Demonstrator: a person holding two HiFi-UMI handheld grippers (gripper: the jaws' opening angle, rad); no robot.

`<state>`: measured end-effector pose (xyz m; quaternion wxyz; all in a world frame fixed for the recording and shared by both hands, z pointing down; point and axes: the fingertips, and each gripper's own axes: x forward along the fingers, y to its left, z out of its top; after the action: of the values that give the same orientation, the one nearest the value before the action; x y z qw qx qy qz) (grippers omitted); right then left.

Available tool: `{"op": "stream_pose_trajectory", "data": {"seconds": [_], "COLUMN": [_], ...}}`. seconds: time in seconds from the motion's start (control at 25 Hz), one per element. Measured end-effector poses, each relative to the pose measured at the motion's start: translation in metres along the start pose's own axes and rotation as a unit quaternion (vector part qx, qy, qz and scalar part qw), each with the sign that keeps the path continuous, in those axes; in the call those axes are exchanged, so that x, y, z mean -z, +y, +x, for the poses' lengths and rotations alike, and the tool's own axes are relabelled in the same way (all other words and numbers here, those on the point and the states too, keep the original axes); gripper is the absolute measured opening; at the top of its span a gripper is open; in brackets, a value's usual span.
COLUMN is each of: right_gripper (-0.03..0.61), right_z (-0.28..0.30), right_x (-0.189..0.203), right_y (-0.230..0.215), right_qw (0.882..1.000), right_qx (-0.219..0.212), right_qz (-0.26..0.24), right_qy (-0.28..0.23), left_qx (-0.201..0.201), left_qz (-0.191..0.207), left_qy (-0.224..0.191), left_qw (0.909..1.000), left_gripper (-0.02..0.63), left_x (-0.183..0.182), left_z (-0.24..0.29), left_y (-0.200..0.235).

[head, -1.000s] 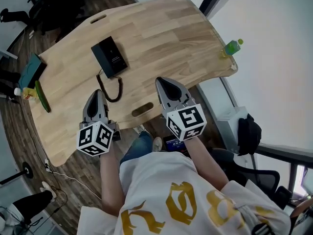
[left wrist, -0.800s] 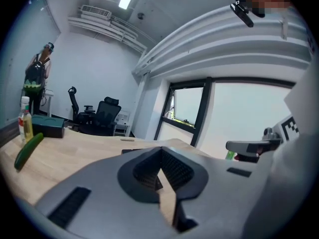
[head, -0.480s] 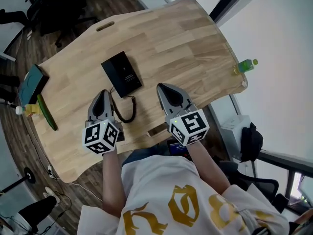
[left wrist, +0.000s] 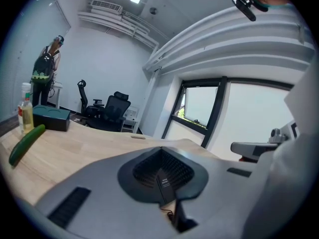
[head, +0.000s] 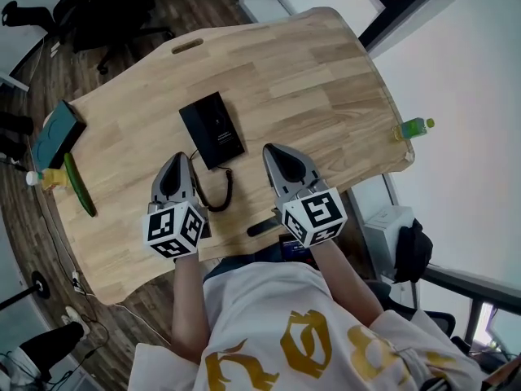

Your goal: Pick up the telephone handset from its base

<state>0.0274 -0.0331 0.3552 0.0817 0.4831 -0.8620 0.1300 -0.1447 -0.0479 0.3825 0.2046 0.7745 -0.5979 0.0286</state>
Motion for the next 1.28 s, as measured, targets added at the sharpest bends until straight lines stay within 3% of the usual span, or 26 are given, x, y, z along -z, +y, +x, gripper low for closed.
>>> {"op": "stream_pose_trajectory", "data": {"seconds": [0.16,0.76,1.28], "right_gripper": [0.005,0.005,0.005], "right_z": [0.007,0.031,0.076], "right_x": [0.003,0.027,0.059], "right_y": [-0.002,-0.01,-0.018], "right_qw": [1.0,0.999,0.994], "right_qx": [-0.009,-0.038,-0.062], "right_qz": [0.0,0.018,0.017], "right_qy": [0.002,0.033,0.088], "left_qx": [-0.014,-0.035,-0.044], "left_qz": [-0.017,-0.009,-0.035], "left_qy": [0.002,0.047,0.092], "left_qw": [0.9998,0.9982,0.9942], "left_gripper": [0.006,0.006,0.009], "left_x": [0.005,0.031,0.06], "left_z": [0.002,0.019,0.05], "left_y": [0.005,0.016,0.036]}}
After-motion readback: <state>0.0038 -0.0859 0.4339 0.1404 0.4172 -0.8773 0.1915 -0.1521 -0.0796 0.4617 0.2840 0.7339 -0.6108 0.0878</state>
